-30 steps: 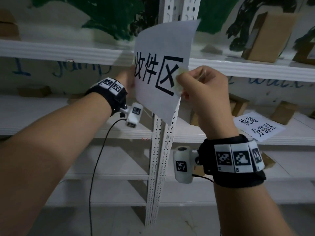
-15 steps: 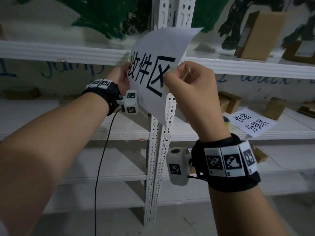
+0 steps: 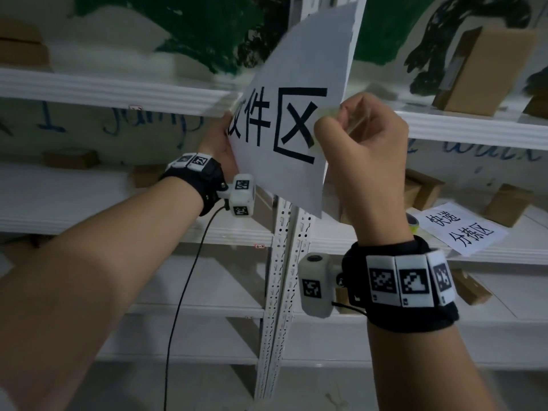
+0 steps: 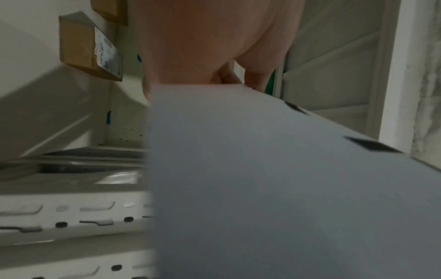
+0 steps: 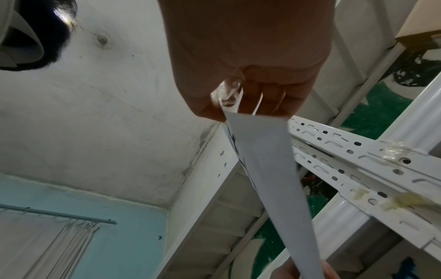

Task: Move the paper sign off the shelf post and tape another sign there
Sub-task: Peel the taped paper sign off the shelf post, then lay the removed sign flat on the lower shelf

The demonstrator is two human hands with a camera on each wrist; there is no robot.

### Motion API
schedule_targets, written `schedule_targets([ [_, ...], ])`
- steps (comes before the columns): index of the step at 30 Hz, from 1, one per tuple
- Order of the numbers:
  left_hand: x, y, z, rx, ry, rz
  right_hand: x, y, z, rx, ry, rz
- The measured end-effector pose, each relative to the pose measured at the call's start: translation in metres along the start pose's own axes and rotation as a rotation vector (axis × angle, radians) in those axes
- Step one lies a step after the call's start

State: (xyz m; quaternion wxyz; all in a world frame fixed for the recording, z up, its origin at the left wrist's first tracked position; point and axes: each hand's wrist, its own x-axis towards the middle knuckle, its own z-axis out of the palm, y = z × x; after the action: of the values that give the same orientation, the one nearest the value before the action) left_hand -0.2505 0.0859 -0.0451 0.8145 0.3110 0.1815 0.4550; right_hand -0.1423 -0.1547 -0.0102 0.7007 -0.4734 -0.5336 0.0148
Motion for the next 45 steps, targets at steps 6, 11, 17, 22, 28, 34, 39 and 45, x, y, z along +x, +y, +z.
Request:
schedule_targets([
  [6,-0.006,-0.003,-0.011,-0.072,0.000,0.129,0.008,0.011,-0.005,0.152,0.062,0.025],
  [11,-0.026,-0.004,-0.035,-0.084,0.032,0.216,0.010,0.022,0.009,0.338,0.048,0.064],
  [17,-0.060,-0.001,-0.087,0.002,0.293,0.351,-0.001,0.062,0.039,0.163,-0.117,0.219],
  [22,-0.095,-0.001,-0.122,0.237,0.711,0.446,-0.012,0.088,0.056,0.001,-0.162,0.198],
  [28,-0.117,0.001,-0.185,0.389,1.025,0.412,-0.021,0.108,0.070,-0.023,-0.153,0.204],
  [34,-0.110,0.001,-0.239,0.407,1.025,0.411,-0.026,0.130,0.080,-0.014,-0.169,0.219],
  [39,-0.113,-0.007,-0.204,0.437,1.148,0.517,-0.031,0.146,0.086,-0.022,-0.193,0.238],
  [45,-0.084,-0.018,-0.169,0.800,1.130,0.523,-0.041,0.150,0.117,0.054,-0.220,0.337],
])
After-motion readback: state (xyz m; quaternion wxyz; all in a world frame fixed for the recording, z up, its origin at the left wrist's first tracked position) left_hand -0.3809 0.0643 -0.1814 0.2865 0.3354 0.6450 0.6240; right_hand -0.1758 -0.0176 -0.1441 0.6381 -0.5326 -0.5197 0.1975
